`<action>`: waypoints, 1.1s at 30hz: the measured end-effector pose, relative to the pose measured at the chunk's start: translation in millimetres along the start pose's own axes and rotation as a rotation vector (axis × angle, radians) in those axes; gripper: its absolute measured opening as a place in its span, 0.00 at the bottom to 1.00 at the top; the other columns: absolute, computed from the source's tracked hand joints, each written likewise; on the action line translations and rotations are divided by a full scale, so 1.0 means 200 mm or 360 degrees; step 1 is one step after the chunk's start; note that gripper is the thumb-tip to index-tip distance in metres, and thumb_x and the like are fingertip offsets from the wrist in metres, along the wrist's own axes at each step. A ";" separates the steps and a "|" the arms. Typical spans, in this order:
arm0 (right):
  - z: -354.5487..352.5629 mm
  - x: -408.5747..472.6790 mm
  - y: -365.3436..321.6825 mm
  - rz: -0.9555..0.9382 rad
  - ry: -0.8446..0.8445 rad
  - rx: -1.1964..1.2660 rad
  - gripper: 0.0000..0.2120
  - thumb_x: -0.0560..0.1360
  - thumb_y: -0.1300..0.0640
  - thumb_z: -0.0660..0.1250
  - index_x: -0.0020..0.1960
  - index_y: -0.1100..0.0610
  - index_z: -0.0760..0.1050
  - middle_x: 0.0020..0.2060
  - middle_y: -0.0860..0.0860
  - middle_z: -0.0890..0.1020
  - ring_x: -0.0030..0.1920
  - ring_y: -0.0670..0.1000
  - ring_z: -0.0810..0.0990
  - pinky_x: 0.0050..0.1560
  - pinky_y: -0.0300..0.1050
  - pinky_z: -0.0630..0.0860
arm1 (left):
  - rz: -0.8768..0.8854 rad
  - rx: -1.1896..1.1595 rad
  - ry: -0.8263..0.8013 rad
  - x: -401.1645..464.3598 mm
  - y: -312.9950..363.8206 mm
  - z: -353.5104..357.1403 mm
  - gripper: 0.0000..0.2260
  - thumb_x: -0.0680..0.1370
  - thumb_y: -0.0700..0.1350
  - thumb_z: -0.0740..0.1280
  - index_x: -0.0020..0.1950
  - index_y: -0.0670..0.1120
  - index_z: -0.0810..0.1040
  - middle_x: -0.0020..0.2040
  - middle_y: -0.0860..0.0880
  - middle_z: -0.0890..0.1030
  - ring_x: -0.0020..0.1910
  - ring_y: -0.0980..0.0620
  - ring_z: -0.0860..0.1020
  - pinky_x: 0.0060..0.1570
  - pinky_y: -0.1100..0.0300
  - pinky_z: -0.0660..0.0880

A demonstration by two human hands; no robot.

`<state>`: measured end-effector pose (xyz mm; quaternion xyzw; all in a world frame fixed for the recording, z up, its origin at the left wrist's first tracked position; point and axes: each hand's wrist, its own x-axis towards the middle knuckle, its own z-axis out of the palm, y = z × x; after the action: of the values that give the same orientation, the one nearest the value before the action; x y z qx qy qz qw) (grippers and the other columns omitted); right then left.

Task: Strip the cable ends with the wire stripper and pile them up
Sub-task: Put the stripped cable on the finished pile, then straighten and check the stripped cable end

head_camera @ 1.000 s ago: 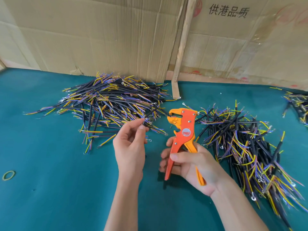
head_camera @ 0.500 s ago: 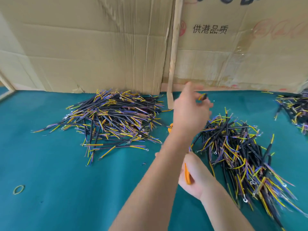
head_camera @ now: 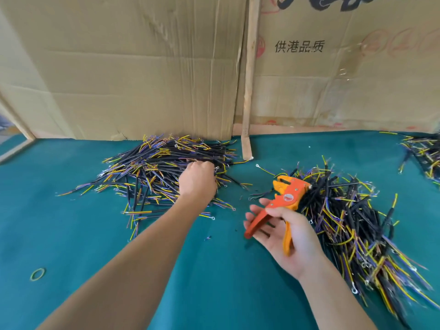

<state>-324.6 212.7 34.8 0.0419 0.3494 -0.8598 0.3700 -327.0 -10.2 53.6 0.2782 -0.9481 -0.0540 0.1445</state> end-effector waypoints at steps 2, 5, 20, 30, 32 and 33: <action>-0.02 0.01 -0.03 -0.0073 0.0034 0.0041 0.24 0.64 0.65 0.69 0.61 0.65 0.76 0.47 0.66 0.85 0.45 0.64 0.86 0.47 0.59 0.84 | 0.0050 -0.0016 0.0051 0.00 0.01 0.00 0.06 0.79 0.42 0.68 0.53 0.45 0.83 0.50 0.44 0.82 0.52 0.39 0.80 0.39 0.53 0.70; -0.04 0.01 -0.05 -0.0144 0.0077 0.0007 0.18 0.72 0.68 0.66 0.62 0.64 0.75 0.47 0.65 0.85 0.45 0.64 0.86 0.47 0.58 0.84 | 0.0060 -0.0167 0.0080 -0.02 0.02 -0.04 0.08 0.80 0.45 0.67 0.55 0.45 0.84 0.52 0.43 0.82 0.54 0.38 0.79 0.44 0.51 0.73; 0.03 -0.09 -0.10 -0.0284 -0.0475 -0.0369 0.15 0.70 0.66 0.69 0.57 0.63 0.82 0.62 0.63 0.82 0.52 0.64 0.84 0.48 0.58 0.82 | -0.0208 -0.2163 -0.0288 -0.57 0.13 -0.13 0.04 0.74 0.35 0.75 0.46 0.44 0.85 0.32 0.53 0.82 0.34 0.56 0.81 0.32 0.66 0.75; 0.02 -0.07 -0.06 -0.0063 -0.0610 -0.0309 0.25 0.71 0.63 0.70 0.67 0.68 0.77 0.60 0.61 0.82 0.47 0.59 0.83 0.48 0.57 0.81 | -0.0276 -0.2624 -0.0485 -0.60 0.10 -0.13 0.10 0.74 0.36 0.73 0.54 0.42 0.79 0.38 0.45 0.81 0.34 0.51 0.80 0.31 0.64 0.73; 0.01 -0.07 -0.05 -0.0037 -0.0621 -0.0278 0.24 0.71 0.63 0.69 0.67 0.68 0.77 0.62 0.62 0.81 0.47 0.58 0.83 0.48 0.57 0.82 | -0.0310 -0.2656 -0.0534 -0.61 0.09 -0.13 0.14 0.72 0.41 0.74 0.56 0.42 0.79 0.40 0.44 0.82 0.35 0.51 0.81 0.32 0.63 0.74; 0.01 -0.07 -0.04 -0.0034 -0.0623 -0.0254 0.24 0.71 0.63 0.69 0.67 0.68 0.77 0.64 0.62 0.80 0.47 0.58 0.83 0.49 0.56 0.82 | -0.0313 -0.2620 -0.0569 -0.63 0.08 -0.13 0.13 0.73 0.41 0.73 0.57 0.42 0.79 0.41 0.44 0.83 0.36 0.50 0.82 0.34 0.62 0.76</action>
<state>-320.0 223.4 46.2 -0.1592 0.3383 -0.8249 0.4240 -226.8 70.0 49.8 0.1526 -0.5864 -0.7825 0.1435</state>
